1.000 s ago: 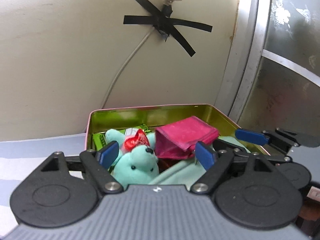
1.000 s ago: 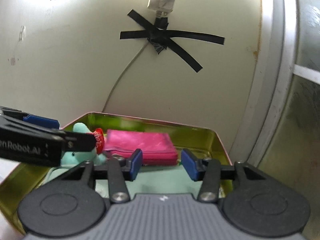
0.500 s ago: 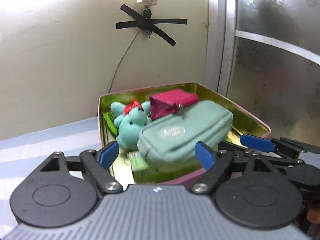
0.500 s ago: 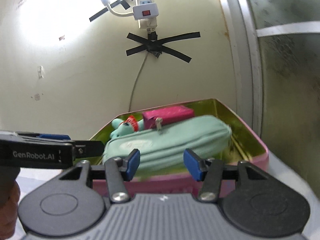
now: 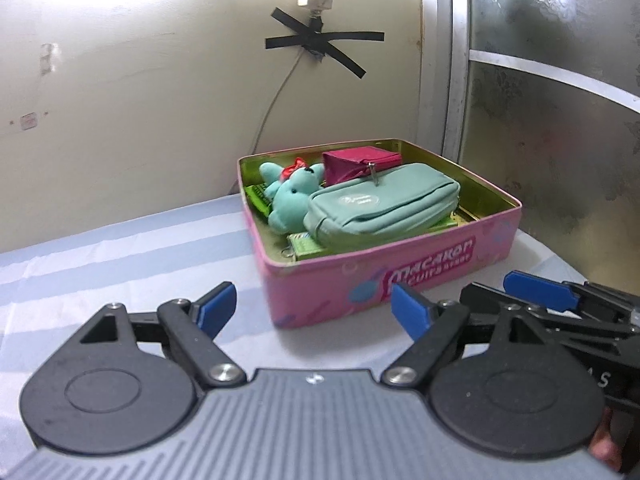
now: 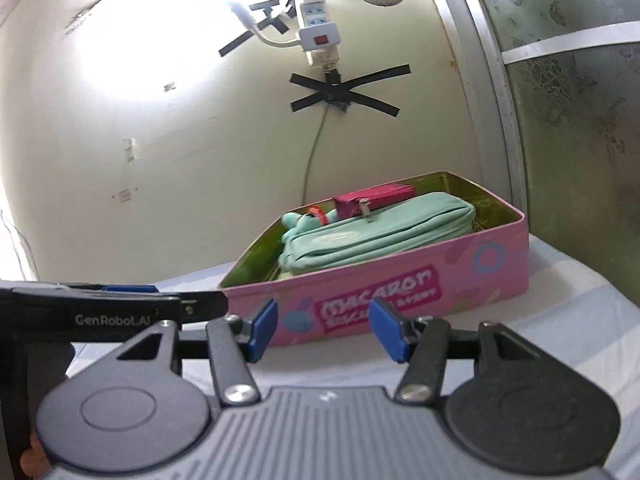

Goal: Organize objects

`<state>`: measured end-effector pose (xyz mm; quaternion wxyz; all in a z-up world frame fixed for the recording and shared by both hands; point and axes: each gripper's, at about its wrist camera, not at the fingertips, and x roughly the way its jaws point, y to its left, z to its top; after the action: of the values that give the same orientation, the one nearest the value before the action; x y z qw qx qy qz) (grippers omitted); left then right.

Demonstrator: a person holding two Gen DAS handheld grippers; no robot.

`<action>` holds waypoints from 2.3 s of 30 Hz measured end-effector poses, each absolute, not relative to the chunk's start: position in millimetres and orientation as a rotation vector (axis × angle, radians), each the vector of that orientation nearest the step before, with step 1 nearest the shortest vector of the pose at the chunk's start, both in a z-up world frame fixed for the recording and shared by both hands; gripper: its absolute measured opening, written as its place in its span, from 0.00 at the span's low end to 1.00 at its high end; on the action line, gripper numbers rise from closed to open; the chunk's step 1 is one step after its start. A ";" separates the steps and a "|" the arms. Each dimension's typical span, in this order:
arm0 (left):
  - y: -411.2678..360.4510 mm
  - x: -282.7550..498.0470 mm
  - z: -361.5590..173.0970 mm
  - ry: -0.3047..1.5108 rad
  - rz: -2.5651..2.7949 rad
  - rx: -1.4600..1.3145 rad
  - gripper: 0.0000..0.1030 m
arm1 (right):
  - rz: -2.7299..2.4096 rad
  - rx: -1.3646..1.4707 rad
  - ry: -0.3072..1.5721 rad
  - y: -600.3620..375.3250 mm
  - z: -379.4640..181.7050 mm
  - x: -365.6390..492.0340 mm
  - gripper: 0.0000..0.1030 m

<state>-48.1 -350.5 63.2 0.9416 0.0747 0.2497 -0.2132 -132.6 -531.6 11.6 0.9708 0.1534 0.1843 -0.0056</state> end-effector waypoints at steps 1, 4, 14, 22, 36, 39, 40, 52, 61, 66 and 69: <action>-347.5 -52.5 62.9 0.507 -0.432 0.151 0.84 | -0.008 0.311 0.371 -528.1 11.9 -136.8 0.52; -339.4 -67.1 61.5 0.501 -0.413 0.153 0.84 | 0.005 0.308 0.369 -515.8 12.1 -150.4 0.52; -312.6 -101.5 48.0 0.519 -0.359 0.159 0.95 | 0.022 0.297 0.390 -482.8 3.5 -190.4 0.61; -297.6 -119.7 40.2 0.516 -0.308 0.172 1.00 | 0.001 0.318 0.387 -472.8 4.8 -208.5 0.71; -277.7 -133.1 36.0 0.514 -0.250 0.158 1.00 | -0.022 0.287 0.362 -458.2 13.6 -215.8 0.93; -275.8 -133.3 35.1 0.521 -0.252 0.149 1.00 | -0.023 0.275 0.356 -455.9 15.0 -218.2 0.93; -276.6 -134.2 34.7 0.523 -0.248 0.148 1.00 | -0.022 0.274 0.354 -455.3 15.4 -219.0 0.94; -279.8 -149.0 32.9 0.494 -0.192 0.185 1.00 | -0.017 0.282 0.349 -453.1 14.9 -225.3 0.95; -283.9 -154.9 28.6 0.512 -0.163 0.193 1.00 | -0.019 0.302 0.348 -457.6 12.6 -228.8 0.95; -290.7 -161.1 31.8 0.503 -0.160 0.209 1.00 | -0.029 0.316 0.339 -461.9 12.9 -232.0 0.96; -295.3 -166.0 35.2 0.493 -0.165 0.217 1.00 | -0.036 0.323 0.329 -462.8 13.4 -235.0 0.96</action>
<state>-166.0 -295.3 35.2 0.9606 0.1070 0.2432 -0.0813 -235.0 -462.8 13.4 0.9734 0.1600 0.1632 -0.0178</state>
